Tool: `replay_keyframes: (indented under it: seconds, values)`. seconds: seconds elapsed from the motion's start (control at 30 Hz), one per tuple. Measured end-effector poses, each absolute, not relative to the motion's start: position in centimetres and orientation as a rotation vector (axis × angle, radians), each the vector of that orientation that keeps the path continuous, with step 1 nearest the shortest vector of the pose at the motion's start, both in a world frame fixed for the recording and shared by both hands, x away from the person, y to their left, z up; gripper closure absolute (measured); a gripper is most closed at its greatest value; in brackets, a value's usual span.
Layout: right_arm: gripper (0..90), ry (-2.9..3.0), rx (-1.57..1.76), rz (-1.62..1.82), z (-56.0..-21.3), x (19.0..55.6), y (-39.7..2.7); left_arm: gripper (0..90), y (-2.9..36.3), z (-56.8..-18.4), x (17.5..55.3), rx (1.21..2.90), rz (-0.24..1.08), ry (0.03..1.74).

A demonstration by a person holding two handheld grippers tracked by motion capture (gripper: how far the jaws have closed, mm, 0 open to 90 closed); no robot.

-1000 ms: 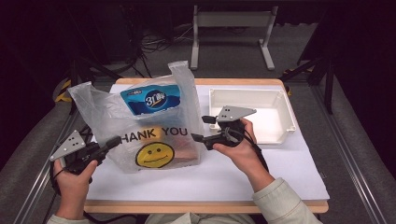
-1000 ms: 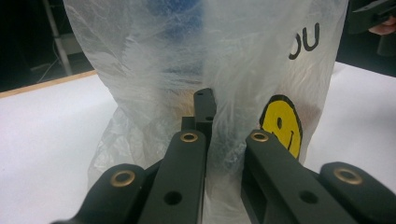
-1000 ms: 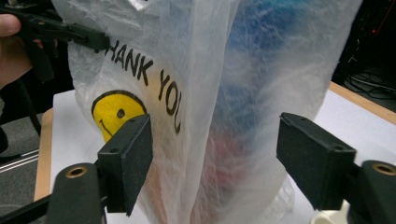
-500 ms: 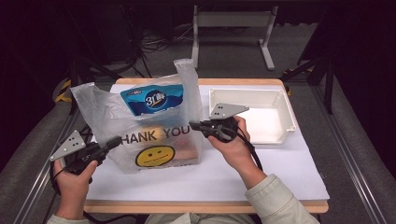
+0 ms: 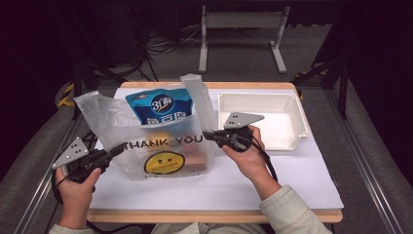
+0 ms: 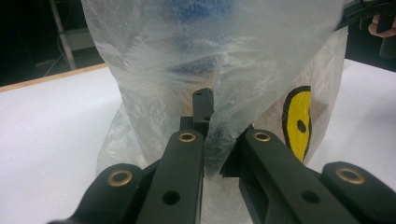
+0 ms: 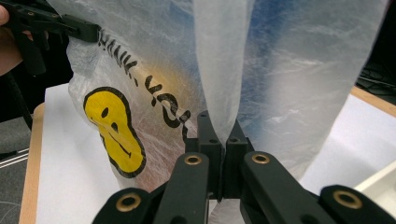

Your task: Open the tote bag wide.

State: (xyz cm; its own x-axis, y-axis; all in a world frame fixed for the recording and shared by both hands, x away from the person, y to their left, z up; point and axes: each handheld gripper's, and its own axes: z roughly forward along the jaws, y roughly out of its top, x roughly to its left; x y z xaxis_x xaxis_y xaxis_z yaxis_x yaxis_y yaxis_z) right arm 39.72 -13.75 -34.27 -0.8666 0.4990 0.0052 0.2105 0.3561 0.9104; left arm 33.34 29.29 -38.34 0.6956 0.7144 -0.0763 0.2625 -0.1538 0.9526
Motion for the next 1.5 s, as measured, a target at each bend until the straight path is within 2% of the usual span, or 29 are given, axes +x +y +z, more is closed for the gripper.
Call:
replay_keyframes:
  seconds: [0.57,1.5]
  values:
    - [90.0,2.435,0.672,1.519,-37.3,39.1,-14.8,89.3,28.9,-39.6,33.0,1.833,0.413,0.786]
    - [90.0,2.558,0.642,1.436,-39.9,37.5,-15.2,89.1,29.0,-42.0,32.2,1.966,0.291,0.791]
